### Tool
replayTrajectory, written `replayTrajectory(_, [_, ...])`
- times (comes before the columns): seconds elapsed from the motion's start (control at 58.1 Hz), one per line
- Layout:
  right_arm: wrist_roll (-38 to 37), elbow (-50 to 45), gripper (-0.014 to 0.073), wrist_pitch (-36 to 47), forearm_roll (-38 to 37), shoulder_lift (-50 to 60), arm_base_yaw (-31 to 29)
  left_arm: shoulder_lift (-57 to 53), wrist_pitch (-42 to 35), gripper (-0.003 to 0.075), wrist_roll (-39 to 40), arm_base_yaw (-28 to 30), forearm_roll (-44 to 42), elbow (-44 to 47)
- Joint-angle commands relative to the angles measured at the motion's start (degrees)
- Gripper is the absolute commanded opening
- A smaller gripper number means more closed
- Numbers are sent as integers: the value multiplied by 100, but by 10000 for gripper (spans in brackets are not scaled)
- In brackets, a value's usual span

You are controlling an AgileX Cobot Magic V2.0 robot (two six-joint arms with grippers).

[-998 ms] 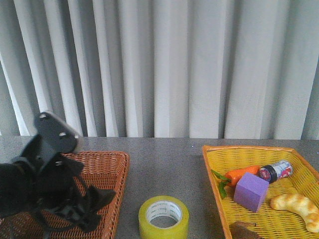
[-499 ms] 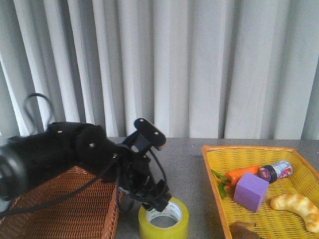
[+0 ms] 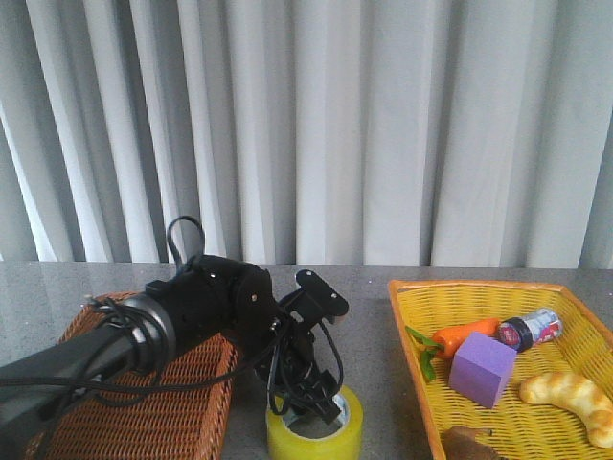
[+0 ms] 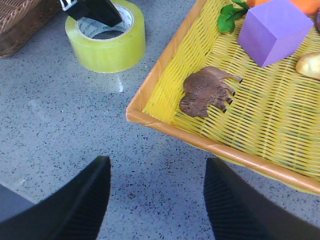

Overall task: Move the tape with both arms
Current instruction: 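Reach the left gripper to the tape roll and grasp its rim, then lift the tape roll and lower it into the brown basket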

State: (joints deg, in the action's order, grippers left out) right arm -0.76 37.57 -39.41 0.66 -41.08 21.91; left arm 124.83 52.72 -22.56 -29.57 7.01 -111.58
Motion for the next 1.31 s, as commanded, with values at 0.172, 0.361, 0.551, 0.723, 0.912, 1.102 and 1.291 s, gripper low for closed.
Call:
replayTrajectory(0.172, [76, 156, 414, 345, -12, 21, -30, -51, -162, 370, 250, -23, -32, -332])
replayTrajectory(0.361, [76, 156, 414, 345, -12, 21, -30, -43, -72, 210, 250, -23, -32, -332])
replayTrajectory(0.551, [76, 156, 414, 345, -12, 21, -30, -51, -7, 113, 250, -23, -32, -332])
replayTrajectory(0.723, [76, 156, 414, 345, -12, 21, -30, -142, 38, 83, 250, -23, -22, -332])
replayTrajectory(0.912, [76, 156, 414, 345, -12, 21, -30, -500, 152, 83, 250, -23, -8, -332])
replayTrajectory(1.102, [76, 156, 414, 345, -12, 21, -30, -1057, 272, 83, 250, -23, -93, -332])
replayTrajectory(1.291, [76, 156, 414, 345, -12, 21, -30, -1635, 470, 83, 245, -23, -469, -332])
